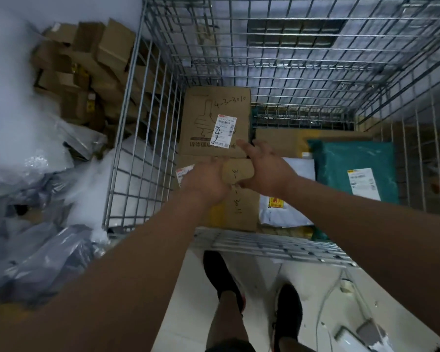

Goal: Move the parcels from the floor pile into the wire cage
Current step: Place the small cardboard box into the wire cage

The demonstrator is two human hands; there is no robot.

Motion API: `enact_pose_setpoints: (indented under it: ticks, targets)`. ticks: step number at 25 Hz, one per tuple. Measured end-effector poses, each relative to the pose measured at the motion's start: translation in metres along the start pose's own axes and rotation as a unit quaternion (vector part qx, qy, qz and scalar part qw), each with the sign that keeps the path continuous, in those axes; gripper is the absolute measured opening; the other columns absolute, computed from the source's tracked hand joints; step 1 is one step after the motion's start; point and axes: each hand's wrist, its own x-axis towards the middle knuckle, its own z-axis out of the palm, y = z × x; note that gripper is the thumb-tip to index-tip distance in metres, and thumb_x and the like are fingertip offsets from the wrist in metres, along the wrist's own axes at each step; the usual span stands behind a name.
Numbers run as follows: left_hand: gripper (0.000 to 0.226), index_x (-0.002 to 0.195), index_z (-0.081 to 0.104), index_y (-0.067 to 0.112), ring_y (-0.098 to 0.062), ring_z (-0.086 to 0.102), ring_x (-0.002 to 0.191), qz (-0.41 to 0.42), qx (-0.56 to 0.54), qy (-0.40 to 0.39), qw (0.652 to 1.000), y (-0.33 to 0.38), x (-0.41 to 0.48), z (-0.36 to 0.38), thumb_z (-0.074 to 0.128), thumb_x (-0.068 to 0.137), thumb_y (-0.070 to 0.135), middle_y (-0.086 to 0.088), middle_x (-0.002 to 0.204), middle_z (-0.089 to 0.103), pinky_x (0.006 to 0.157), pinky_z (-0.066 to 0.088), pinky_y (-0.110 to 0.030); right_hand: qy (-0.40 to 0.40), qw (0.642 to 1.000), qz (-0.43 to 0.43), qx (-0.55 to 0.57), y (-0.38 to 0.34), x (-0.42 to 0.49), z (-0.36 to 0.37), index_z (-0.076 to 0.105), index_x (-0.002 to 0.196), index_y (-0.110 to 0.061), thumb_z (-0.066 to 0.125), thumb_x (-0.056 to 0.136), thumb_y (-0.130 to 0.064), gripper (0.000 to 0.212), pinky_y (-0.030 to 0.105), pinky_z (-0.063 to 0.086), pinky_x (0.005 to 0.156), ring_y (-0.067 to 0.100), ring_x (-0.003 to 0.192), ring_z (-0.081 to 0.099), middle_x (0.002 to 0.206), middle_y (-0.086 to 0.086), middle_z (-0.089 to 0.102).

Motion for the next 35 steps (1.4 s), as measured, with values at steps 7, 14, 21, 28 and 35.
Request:
enact_pose_setpoints:
  ticks: [7,14,21,28,35]
  targets:
    - [0.074,0.153,0.039,0.030,-0.030,0.052,0.129,-0.030,-0.024,0.094,0.995,0.004,-0.093,0.008,0.068,0.085,0.027,-0.009,0.147,0.046,0.099,0.050,-0.047,-0.005,0.997,-0.074,-0.002,-0.044,-0.062,-0.002,0.021,0.161,-0.030,0.085,0.079,-0.040,0.104,0.043,0.044,0.107,0.036,0.138,0.043,0.160,0.014,0.025]
    - [0.063,0.148,0.046,0.023,-0.031,0.054,0.121,-0.020,-0.034,0.250,0.967,-0.027,-0.190,0.009,0.065,0.088,0.030,-0.011,0.138,0.049,0.095,0.051,-0.046,0.059,0.990,-0.119,0.046,-0.113,-0.113,0.028,0.034,0.156,-0.035,0.081,0.082,-0.040,0.088,0.041,0.051,0.100,0.028,0.124,0.056,0.144,0.009,0.047]
    - [0.072,0.151,0.037,0.026,-0.035,0.048,0.130,-0.036,-0.009,0.181,0.983,-0.061,-0.269,0.061,0.062,0.086,0.044,-0.011,0.146,0.044,0.103,0.042,-0.046,0.068,0.988,-0.110,0.088,-0.118,-0.205,0.106,0.051,0.146,-0.021,0.076,0.083,-0.022,0.068,0.038,0.050,0.094,0.032,0.118,0.058,0.135,0.014,0.051]
    - [0.080,0.157,0.028,0.031,-0.033,0.038,0.140,-0.053,0.057,0.070,0.995,-0.065,-0.256,0.183,0.063,0.087,0.047,-0.006,0.154,0.036,0.109,0.038,-0.048,-0.056,0.998,0.021,0.000,0.010,-0.241,0.207,0.039,0.154,-0.015,0.080,0.080,-0.025,0.085,0.036,0.043,0.102,0.033,0.134,0.045,0.143,0.018,0.049]
    - [0.078,0.158,0.025,0.029,-0.032,0.035,0.141,-0.032,0.063,0.052,0.996,-0.057,-0.204,0.289,0.060,0.091,0.047,-0.008,0.158,0.033,0.110,0.033,-0.045,-0.104,0.992,0.068,-0.037,0.112,-0.231,0.302,0.025,0.159,-0.016,0.087,0.072,-0.042,0.111,0.041,0.044,0.105,0.038,0.135,0.042,0.149,0.019,0.040]
